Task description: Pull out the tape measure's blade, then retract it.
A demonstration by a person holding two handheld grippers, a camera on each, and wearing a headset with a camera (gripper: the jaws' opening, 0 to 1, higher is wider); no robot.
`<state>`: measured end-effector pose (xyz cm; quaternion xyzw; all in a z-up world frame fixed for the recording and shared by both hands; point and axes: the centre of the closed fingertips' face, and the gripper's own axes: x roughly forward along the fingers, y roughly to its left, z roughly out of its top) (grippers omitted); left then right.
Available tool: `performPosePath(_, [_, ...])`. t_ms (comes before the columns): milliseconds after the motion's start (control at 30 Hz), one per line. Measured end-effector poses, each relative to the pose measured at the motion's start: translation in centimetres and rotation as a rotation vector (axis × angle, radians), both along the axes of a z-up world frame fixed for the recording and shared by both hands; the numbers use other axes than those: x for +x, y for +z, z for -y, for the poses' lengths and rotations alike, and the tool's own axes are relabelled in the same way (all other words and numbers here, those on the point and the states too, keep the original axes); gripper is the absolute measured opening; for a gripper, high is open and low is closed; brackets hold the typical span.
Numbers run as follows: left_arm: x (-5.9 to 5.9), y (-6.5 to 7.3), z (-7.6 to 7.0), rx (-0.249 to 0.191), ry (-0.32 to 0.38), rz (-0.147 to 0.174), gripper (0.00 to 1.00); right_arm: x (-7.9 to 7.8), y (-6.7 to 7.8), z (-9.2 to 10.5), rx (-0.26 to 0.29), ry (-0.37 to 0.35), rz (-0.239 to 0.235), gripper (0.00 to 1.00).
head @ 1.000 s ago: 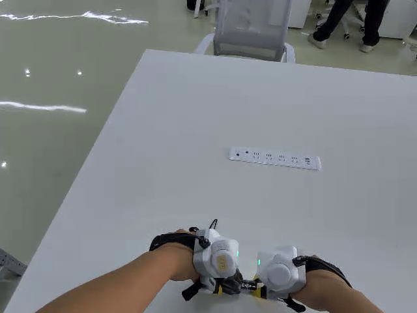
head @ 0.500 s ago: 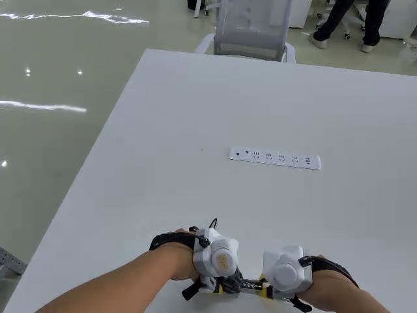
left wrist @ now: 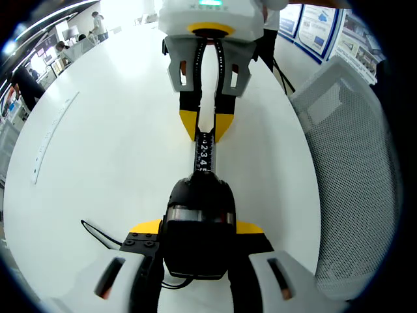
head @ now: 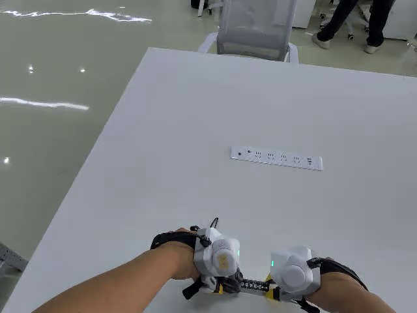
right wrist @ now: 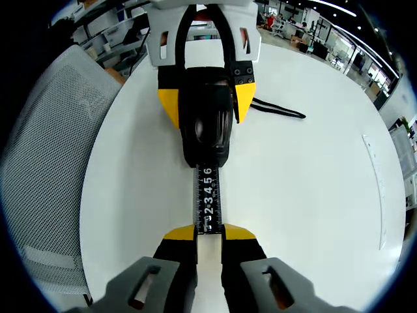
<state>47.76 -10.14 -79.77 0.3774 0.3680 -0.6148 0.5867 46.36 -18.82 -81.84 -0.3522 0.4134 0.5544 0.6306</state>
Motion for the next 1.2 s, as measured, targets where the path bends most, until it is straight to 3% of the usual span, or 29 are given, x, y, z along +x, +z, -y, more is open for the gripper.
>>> performPosePath(1200, [0.0,0.0,0.0,-0.009,0.003,-0.010,0.34,-0.5,0.0,2.8,-0.038,-0.015,-0.007,0.11])
